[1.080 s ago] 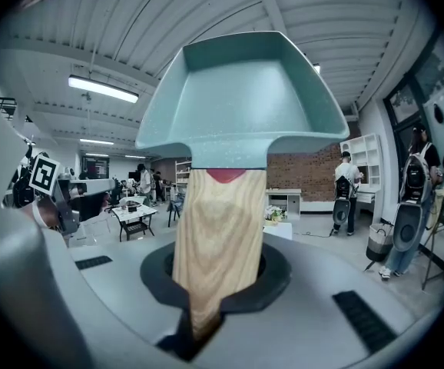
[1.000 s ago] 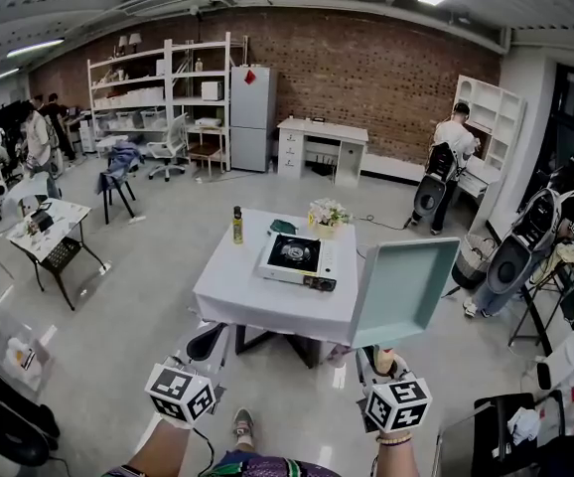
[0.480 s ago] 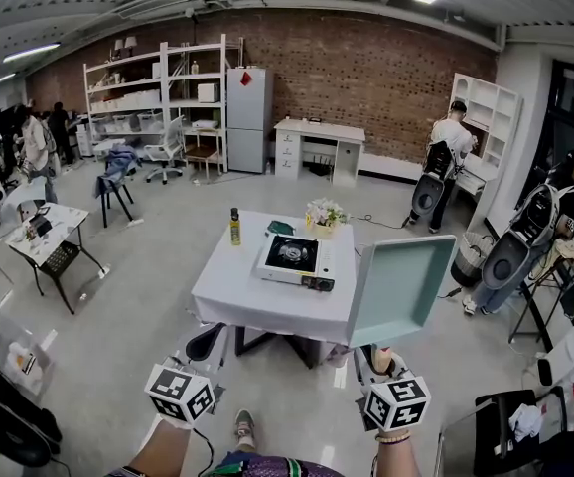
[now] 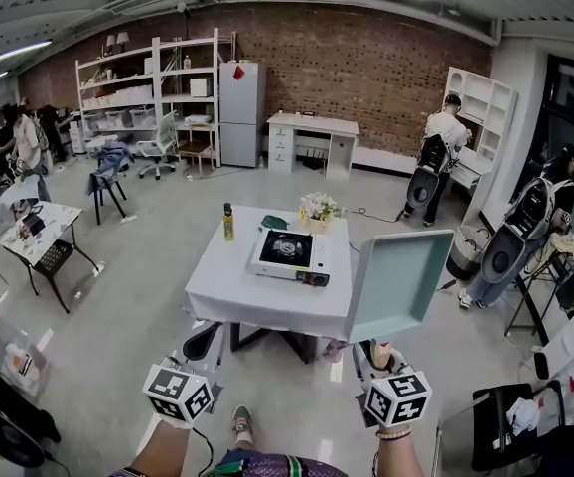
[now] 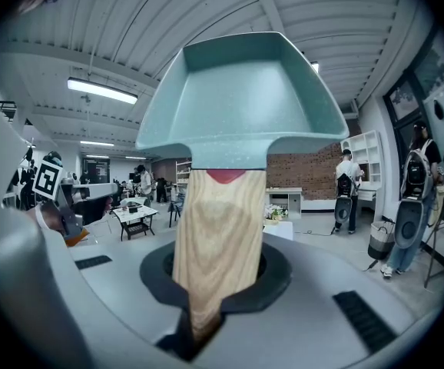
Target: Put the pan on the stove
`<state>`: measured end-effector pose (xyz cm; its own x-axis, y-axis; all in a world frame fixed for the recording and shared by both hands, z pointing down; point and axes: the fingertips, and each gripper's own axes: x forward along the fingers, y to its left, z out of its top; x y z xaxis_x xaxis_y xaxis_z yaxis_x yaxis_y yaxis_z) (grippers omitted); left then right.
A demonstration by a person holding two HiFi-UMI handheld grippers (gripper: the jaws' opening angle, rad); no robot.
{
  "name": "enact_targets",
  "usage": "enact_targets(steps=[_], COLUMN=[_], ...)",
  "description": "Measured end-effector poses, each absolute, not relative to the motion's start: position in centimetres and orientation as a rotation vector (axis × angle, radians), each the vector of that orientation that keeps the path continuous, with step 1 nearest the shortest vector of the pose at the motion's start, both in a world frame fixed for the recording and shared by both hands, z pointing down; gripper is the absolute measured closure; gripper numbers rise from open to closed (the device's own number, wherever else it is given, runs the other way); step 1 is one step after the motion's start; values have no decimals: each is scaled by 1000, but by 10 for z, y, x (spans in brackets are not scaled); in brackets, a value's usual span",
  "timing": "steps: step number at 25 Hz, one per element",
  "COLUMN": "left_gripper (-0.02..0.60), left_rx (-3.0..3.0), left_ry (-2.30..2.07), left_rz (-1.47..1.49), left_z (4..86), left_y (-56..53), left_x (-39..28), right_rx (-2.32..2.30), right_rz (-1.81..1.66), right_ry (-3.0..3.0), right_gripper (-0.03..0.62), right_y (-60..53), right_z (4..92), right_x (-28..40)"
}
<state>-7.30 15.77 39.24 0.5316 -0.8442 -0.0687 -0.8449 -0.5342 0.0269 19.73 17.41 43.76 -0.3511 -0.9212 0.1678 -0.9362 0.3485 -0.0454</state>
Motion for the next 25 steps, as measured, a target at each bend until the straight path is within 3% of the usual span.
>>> enact_targets(steps=[25], left_gripper=[563], left_rx=[-2761], left_ry=[1509], left_rz=[130], left_z=[386], left_y=[78], left_x=[-76], right_rx=[1736], right_rz=[187], right_ry=[-2466], right_gripper=[549], right_y=[88], right_z=[409], right_x=[193])
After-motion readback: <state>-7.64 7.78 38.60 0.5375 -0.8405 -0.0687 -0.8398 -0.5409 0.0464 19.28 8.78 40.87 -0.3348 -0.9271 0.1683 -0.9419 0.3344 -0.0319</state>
